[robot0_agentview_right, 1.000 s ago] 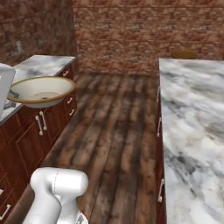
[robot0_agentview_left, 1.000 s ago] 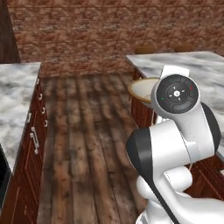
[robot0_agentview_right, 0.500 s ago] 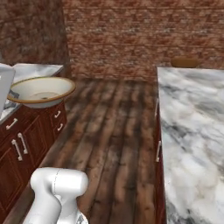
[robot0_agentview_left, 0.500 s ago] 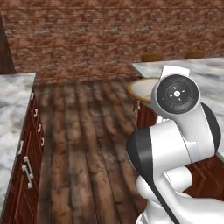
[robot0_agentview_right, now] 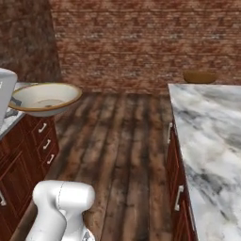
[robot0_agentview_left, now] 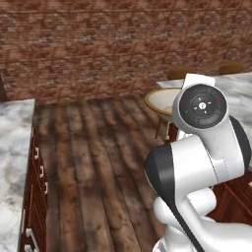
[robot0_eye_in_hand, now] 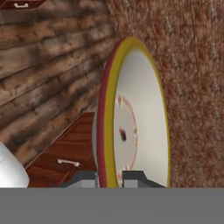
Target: Pick up the bowls from the cabinet and place each bowl in front of a stool on the dining counter.
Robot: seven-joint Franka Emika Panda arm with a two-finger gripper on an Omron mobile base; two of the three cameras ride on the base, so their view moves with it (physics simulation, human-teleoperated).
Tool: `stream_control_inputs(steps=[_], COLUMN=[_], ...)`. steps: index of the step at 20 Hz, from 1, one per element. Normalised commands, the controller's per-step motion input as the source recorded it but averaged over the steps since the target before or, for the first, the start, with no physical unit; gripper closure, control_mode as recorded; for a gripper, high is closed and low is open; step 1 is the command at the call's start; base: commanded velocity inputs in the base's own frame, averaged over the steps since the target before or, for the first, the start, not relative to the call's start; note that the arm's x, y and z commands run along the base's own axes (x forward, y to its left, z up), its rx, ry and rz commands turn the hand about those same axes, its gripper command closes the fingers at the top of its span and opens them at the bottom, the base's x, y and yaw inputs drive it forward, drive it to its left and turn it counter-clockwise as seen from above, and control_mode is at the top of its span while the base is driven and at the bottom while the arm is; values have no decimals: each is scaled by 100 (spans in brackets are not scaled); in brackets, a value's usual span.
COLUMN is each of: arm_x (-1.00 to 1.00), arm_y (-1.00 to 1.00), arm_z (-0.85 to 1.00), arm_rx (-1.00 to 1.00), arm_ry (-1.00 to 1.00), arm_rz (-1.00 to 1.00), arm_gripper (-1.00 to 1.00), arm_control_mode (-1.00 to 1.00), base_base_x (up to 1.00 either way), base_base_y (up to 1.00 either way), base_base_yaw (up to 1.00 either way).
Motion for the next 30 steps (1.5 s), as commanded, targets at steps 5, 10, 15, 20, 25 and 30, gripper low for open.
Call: stream_control_inputs(steps=[5,10,15,20,25,30], arm_x=[0,0,0,0,0,0], arm_y=[0,0,0,0,0,0], arm_z=[0,0,0,0,0,0], arm_rx=[0,0,0,0,0,0], arm_ry=[0,0,0,0,0,0], arm_rz=[0,0,0,0,0,0], arm_gripper=[100,100,100,100,100,100], arm_control_mode=[100,100,100,100,100,100], base_base_x=[100,100,100,100,100,100], base_base_y=[73,67,47,23,6,58], base_base_yaw=[-19,-26,-29,-32,-43,-68])
